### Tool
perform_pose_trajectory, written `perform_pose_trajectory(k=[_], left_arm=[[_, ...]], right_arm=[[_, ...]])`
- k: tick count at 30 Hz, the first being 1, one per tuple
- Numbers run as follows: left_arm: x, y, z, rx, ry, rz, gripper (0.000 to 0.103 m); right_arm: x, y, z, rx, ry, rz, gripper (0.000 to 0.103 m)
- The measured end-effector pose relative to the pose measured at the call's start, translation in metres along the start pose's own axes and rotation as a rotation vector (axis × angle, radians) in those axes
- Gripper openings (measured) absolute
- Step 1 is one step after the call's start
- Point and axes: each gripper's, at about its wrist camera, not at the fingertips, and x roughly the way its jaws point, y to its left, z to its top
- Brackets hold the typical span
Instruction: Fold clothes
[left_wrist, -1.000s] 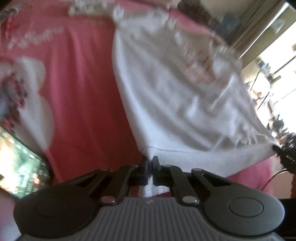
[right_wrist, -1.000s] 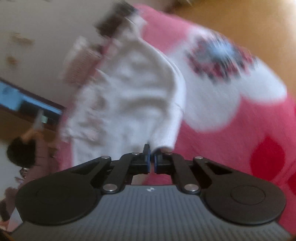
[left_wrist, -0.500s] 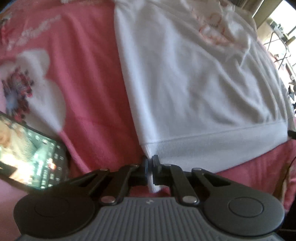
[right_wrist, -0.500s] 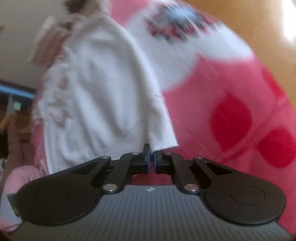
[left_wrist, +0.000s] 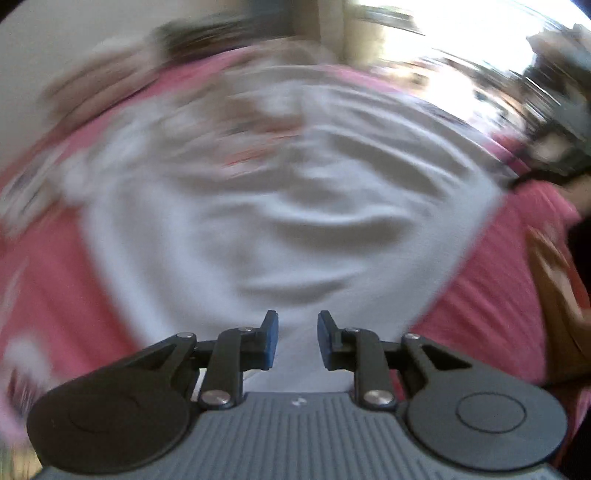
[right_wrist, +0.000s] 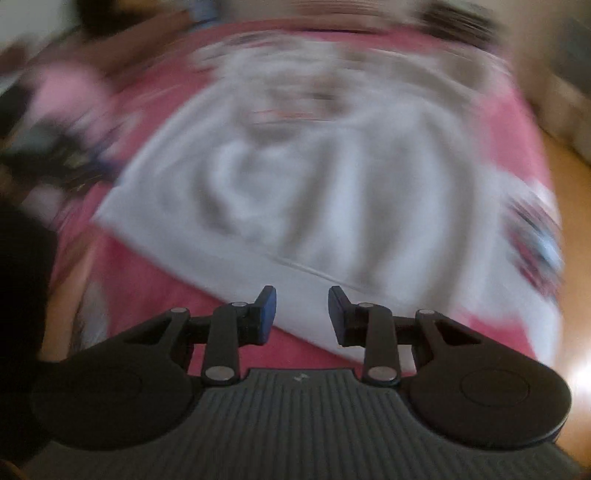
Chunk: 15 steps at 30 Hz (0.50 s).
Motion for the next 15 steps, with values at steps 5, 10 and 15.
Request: perform_pose_trajectory(k=[5,10,15], left_arm=[[0.013,-0.054,-0.009,0.259,0.019,-0.043,0.027],[0.026,-0.073,-0.023,0.383,0.040,-0.022,0.027],[0.032,-0.075,-0.032,0.422,0.027,-0.003,0.027]], right_arm=[[0.038,0.052,0.003,-0.389,0.059,0.063,0.028],[0.057,0.077,-0.003,-0.630,0.077,0.045,0.028],[0.066,0.078,-0.007,-0.675,0.071,0.004,0.022]])
